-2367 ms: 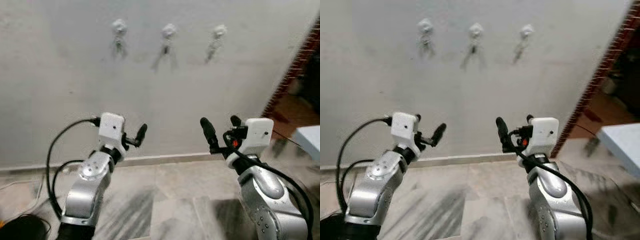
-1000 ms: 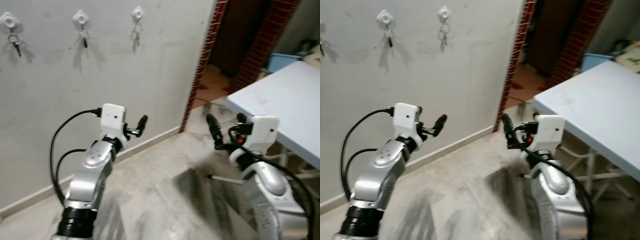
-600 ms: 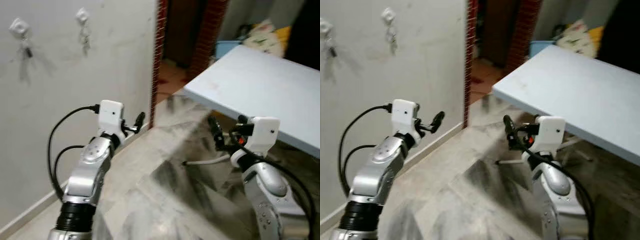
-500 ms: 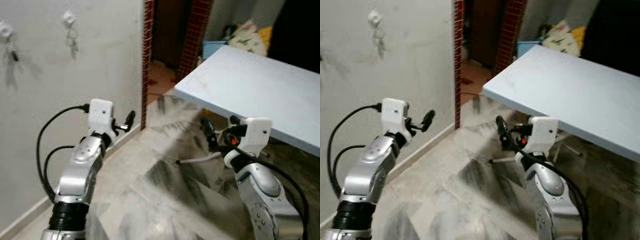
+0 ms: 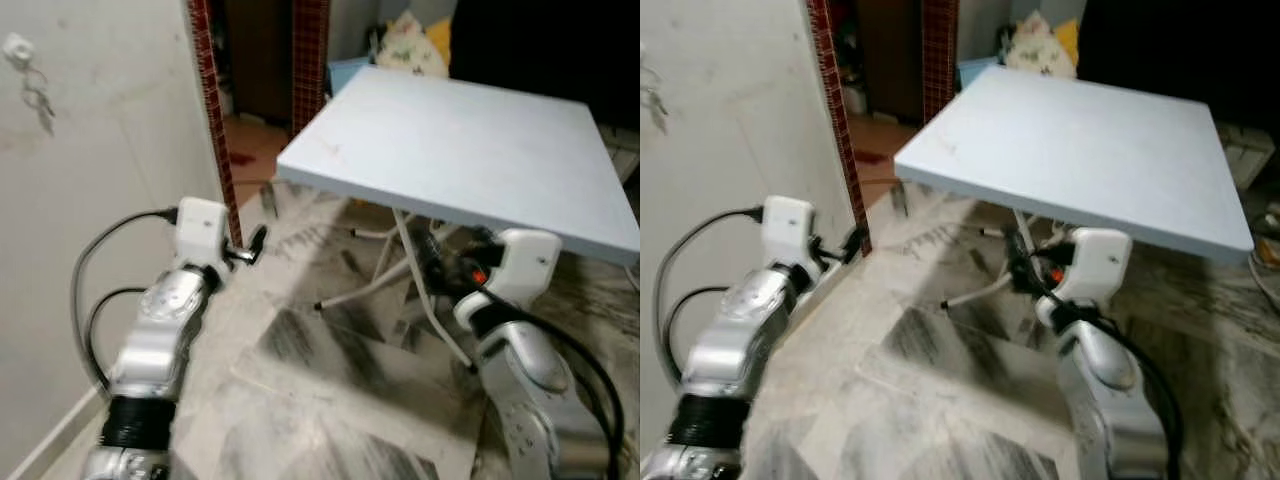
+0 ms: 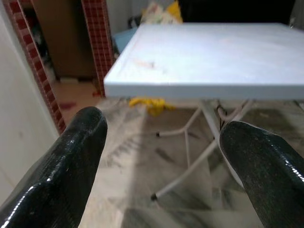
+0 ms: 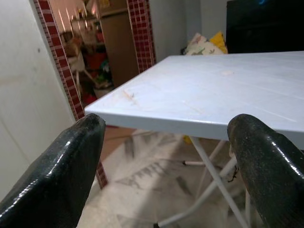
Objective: Hang keys on a hook
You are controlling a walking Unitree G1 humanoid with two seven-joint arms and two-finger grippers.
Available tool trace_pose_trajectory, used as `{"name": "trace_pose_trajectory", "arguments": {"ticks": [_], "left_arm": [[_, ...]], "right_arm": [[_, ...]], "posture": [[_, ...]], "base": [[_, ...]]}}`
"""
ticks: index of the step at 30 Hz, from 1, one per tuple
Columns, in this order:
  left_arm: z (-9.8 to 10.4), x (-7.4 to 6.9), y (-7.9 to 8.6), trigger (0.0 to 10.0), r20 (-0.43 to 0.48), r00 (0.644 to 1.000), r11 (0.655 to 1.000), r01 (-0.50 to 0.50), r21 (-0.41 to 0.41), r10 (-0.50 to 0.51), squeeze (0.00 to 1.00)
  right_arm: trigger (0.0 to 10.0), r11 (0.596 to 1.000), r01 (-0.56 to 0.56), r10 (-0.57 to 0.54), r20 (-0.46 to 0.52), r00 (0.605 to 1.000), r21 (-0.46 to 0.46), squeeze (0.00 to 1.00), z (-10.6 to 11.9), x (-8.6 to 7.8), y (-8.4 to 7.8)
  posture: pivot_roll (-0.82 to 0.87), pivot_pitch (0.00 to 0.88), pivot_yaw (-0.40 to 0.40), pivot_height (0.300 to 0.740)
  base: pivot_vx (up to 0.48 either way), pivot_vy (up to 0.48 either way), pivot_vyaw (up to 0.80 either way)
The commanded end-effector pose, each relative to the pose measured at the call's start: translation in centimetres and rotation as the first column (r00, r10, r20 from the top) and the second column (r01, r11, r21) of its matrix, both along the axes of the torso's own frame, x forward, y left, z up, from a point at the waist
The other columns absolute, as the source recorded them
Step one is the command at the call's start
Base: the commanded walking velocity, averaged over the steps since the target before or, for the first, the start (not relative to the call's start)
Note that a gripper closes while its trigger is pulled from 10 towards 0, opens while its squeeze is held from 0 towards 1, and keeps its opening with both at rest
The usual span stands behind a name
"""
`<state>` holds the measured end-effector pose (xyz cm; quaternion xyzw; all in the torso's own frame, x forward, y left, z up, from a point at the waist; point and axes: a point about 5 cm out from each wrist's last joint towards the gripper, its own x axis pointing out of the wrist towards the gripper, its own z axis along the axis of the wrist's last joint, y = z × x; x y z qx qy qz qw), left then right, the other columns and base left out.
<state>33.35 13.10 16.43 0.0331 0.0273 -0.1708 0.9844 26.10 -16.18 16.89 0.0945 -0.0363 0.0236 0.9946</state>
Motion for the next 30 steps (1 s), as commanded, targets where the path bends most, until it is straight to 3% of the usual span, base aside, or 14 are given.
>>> {"name": "trace_pose_trajectory", "arguments": {"ticks": [1,6,23,30], "left_arm": [[0.3,0.5,1.3,10.0,0.003,0.999,0.999,-0.040,0.007,0.040,0.00],[0.5,0.8,1.3,10.0,0.008,0.999,0.999,-0.041,-0.026,0.042,0.00],[-0.3,0.5,1.5,10.0,-0.022,0.998,0.997,-0.067,-0.044,0.066,0.00],[-1.0,0.3,1.3,10.0,-0.051,0.994,0.992,-0.104,-0.072,0.100,0.00]], "right_arm": [[10.0,1.000,-0.004,0.004,0.014,1.000,0.005,0.00,0.2,-0.2,0.4],[10.0,1.000,0.007,-0.007,0.012,1.000,0.001,0.00,0.2,-0.4,0.1],[10.0,1.000,0.012,-0.012,0.004,1.000,-0.017,0.00,0.2,-0.3,-0.3],[10.0,1.000,0.006,-0.006,-0.001,1.000,-0.023,0.00,0.2,-0.3,-0.3]], "posture": [[0.10,0.000,0.022,0.740],[0.09,0.000,0.018,0.740],[0.08,0.003,-0.003,0.740],[0.08,0.006,-0.019,0.740]], "base": [[0.000,0.000,0.00],[0.181,0.000,0.00],[0.457,0.000,0.00],[0.000,0.000,0.00]]}}
